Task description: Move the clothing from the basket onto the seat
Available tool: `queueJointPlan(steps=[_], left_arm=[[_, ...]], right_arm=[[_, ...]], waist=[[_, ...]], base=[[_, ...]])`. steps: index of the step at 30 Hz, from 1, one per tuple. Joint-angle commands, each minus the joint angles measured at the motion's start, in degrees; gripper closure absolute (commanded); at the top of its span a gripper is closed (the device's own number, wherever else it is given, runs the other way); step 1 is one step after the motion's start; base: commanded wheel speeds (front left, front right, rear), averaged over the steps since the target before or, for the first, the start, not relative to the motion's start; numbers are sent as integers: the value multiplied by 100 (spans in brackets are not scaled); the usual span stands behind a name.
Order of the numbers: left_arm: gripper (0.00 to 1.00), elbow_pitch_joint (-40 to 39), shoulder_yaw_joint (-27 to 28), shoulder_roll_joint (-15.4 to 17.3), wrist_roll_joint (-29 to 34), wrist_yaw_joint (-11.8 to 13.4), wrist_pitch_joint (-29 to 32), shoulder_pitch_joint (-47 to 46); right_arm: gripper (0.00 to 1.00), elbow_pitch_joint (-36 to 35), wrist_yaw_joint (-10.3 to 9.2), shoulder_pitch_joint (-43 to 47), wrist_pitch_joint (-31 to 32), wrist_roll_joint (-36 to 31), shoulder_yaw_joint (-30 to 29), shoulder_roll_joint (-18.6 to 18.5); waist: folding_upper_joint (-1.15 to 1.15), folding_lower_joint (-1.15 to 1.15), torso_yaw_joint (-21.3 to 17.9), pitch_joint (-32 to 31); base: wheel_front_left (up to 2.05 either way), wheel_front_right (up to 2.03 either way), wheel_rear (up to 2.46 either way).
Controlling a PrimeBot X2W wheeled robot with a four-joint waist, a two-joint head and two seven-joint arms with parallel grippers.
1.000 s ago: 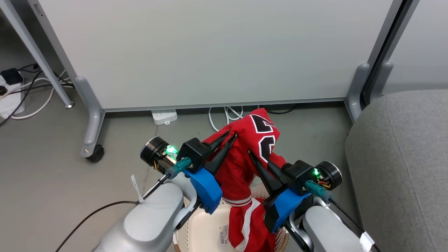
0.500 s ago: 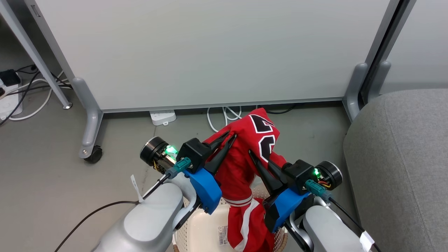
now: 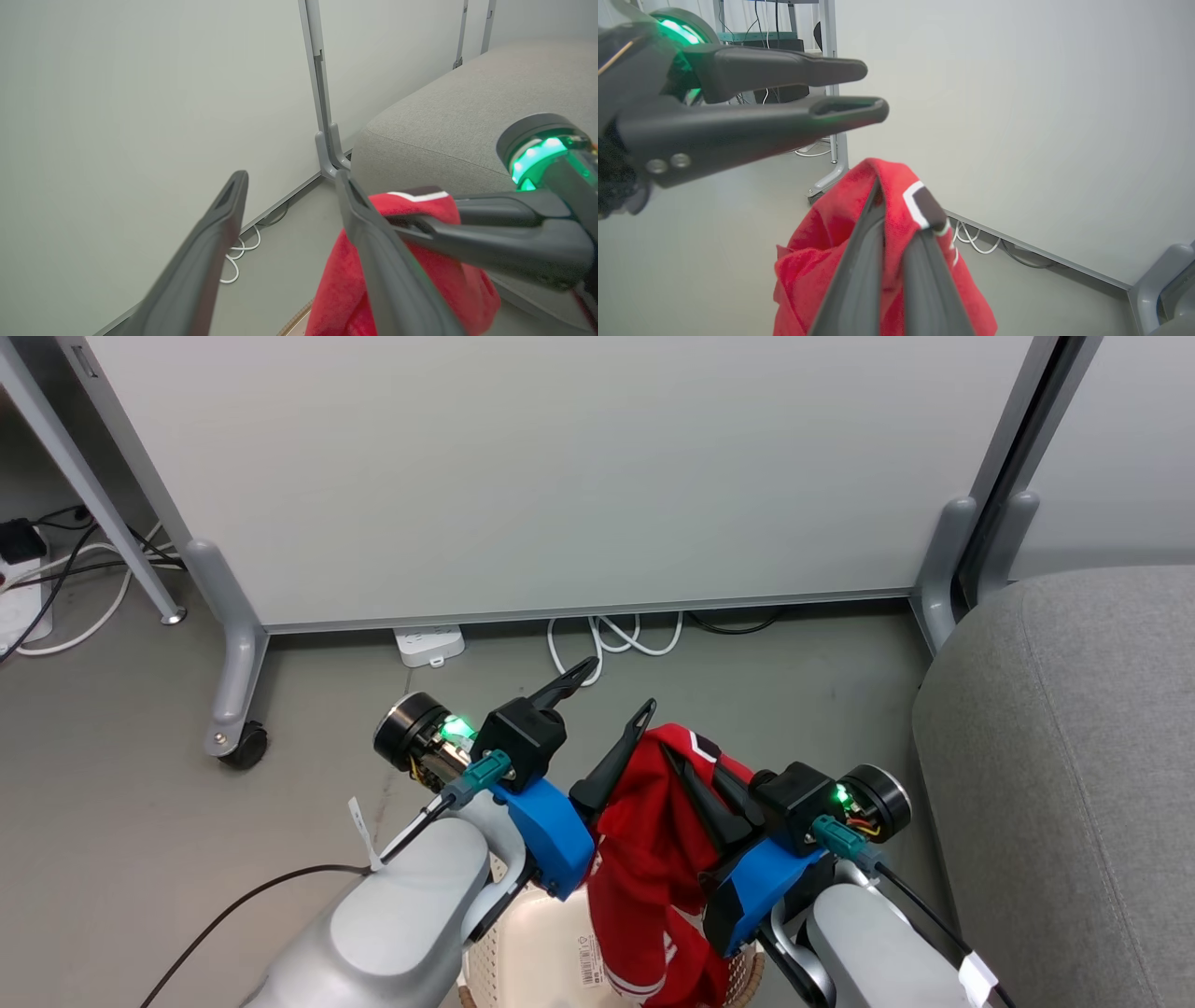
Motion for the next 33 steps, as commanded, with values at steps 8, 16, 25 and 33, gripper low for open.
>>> queueJointPlan(steps=[8,16,25,33], left_arm=[[0,-61,25,80,61,-1,-26,-32],[0,-176,62,123,112,-6,-24,-35],[0,-360,106,151,178,-1,-23,-62],[0,-478,83,148,265,-33,-23,-102]], right_arm=[[100,-34,-2,-108,-8,-74,-136,-14],[100,-112,-2,-164,-8,-205,-447,-15],[100,-344,-2,-271,-9,-348,-960,-13],[100,-640,-2,-216,-9,-551,-1520,-11]], waist=[[0,0,-201,102],[0,0,-579,266],[0,0,-1148,583],[0,0,-1695,874]], base=[[0,0,0],[0,0,0],[0,0,0],[0,0,0]])
